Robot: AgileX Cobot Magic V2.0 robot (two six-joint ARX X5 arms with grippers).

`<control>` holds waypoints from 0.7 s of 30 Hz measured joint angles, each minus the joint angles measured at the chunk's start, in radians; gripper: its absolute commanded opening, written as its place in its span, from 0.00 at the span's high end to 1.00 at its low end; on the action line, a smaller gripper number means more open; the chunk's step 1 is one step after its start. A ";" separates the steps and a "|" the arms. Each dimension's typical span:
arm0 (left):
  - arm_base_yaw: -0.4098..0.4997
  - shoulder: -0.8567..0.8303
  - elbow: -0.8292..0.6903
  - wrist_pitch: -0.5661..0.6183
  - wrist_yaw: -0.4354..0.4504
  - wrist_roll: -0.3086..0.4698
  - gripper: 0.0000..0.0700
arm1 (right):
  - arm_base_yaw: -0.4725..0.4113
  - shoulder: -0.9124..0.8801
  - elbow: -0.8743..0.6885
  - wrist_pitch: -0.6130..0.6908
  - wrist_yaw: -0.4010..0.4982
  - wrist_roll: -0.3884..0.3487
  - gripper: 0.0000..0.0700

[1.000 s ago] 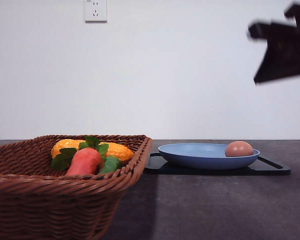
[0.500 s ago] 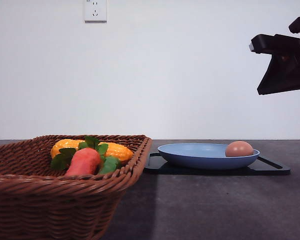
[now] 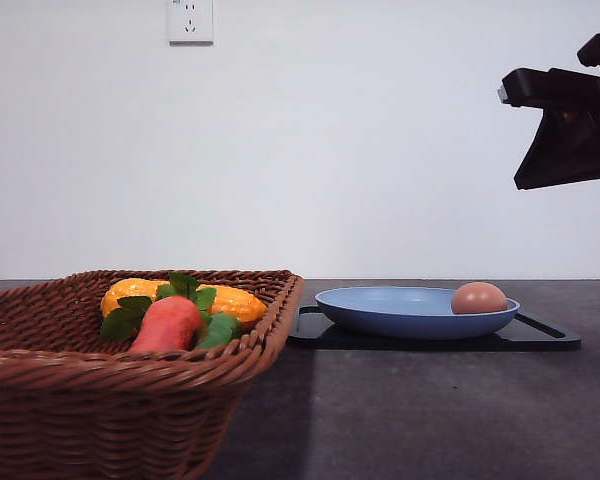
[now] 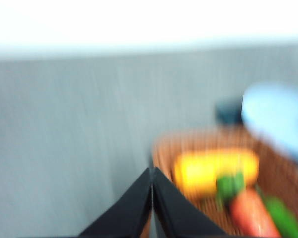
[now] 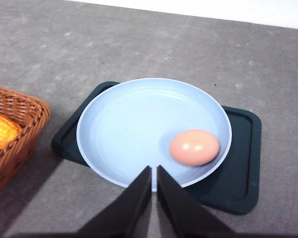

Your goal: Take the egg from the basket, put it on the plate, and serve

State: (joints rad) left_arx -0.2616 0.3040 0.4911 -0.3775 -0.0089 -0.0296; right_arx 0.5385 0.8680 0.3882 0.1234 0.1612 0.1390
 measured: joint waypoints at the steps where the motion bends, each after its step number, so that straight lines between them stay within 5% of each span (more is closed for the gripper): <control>1: 0.012 -0.053 -0.010 0.023 0.000 0.014 1.00 | 0.000 0.000 0.000 0.000 0.000 0.000 1.00; 11: 0.217 -0.284 -0.259 0.171 0.000 0.045 1.00 | 0.000 0.000 0.000 0.000 0.000 0.000 1.00; 21: 0.270 -0.300 -0.416 0.173 0.000 0.030 1.00 | 0.000 0.000 0.000 0.000 0.000 0.000 1.00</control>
State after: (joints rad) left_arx 0.0086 0.0036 0.0751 -0.2046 -0.0093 0.0006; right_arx 0.5385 0.8680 0.3882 0.1234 0.1612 0.1390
